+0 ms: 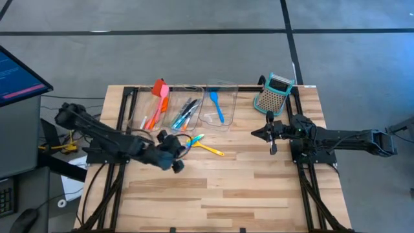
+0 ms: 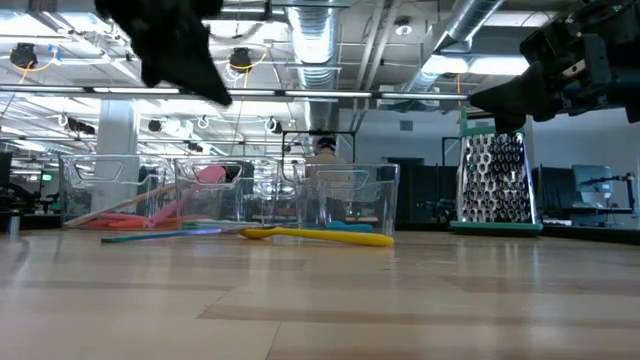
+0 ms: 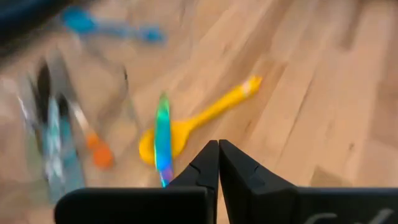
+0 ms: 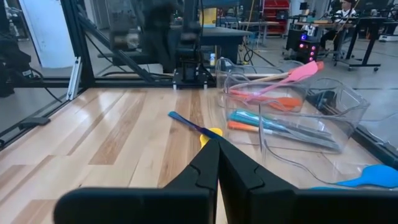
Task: Pick & Place Kitchen Items
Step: Put the dark blue knife into the middle transparent bin
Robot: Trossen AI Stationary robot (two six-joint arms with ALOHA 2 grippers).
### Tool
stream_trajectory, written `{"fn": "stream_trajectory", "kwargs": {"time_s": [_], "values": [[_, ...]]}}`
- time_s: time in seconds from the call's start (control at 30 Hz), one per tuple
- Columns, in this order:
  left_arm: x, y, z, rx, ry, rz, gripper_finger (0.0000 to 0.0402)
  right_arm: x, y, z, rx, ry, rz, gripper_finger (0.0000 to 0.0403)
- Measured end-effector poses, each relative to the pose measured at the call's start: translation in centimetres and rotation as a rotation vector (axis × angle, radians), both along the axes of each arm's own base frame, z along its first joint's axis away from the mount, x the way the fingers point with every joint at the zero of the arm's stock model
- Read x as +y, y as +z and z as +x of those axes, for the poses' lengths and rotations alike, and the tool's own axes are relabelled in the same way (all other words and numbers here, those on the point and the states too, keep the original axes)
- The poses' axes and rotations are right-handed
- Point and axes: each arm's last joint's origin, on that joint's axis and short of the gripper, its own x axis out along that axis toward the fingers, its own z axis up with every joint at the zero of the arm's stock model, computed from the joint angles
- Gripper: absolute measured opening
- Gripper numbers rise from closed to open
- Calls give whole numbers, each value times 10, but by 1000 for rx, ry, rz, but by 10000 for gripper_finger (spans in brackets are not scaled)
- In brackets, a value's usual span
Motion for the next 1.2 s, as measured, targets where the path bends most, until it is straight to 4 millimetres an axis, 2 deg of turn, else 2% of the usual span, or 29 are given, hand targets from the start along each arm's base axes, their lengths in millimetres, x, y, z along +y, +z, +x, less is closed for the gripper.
{"fn": "stream_trajectory", "kwargs": {"time_s": [0.23,0.53,0.93,1.2], "values": [[8,-37,21,180,29,-273,1,0,-3,0,36,-1,14,3],[29,-48,28,228,97,-312,21,1,-14,-2,143,-1,42,3],[58,-74,18,294,184,-361,135,1,-15,-2,153,0,37,3],[66,-82,16,260,201,-371,212,1,-15,-2,153,0,37,3]]}}
